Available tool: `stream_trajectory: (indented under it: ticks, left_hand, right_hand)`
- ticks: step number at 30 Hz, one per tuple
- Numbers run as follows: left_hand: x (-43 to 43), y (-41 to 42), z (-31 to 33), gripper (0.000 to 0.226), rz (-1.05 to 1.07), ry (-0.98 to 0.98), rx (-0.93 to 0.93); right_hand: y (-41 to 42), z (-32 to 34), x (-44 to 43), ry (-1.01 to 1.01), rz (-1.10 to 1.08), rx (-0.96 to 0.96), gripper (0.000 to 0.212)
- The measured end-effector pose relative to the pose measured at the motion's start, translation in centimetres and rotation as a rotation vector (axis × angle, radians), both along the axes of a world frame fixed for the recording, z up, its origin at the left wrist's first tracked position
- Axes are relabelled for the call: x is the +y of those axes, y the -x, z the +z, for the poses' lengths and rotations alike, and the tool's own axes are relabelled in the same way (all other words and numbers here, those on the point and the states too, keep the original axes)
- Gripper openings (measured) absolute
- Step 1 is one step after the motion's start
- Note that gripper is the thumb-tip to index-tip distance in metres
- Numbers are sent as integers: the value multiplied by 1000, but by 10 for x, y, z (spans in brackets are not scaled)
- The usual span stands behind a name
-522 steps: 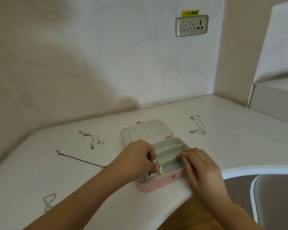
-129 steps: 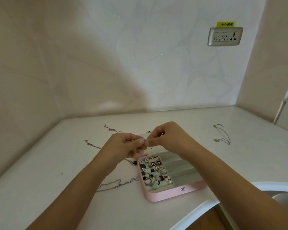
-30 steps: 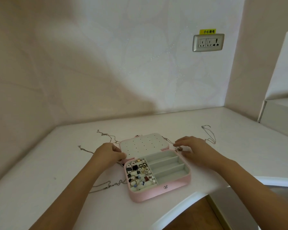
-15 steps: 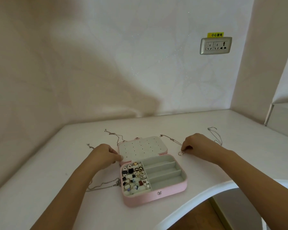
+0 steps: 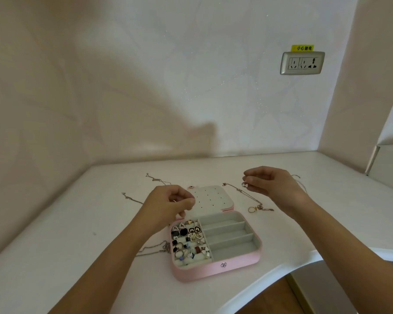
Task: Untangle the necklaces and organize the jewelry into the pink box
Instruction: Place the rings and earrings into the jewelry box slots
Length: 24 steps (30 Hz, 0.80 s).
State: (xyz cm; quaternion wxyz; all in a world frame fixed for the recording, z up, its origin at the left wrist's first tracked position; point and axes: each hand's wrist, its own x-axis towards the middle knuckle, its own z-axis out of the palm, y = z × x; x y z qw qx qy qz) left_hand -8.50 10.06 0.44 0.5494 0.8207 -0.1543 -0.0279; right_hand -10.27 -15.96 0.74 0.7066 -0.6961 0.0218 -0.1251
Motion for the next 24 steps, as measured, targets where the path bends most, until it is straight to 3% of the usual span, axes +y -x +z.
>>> stream_trajectory:
  ticks: [4, 9, 13, 24]
  left_hand:
    - [-11, 10, -1, 9, -113, 122, 89]
    - [-17, 23, 5, 21, -185, 250, 107]
    - [-16, 26, 11, 37, -226, 355, 176]
    - [-14, 21, 11, 26, -154, 563, 345]
  right_hand:
    - [5, 0, 25, -301, 161, 26, 15]
    - [22, 1, 59, -375, 303, -22, 21]
    - [36, 0, 72, -212, 252, -142, 19]
    - [45, -6, 89, 78, 95, -378, 24]
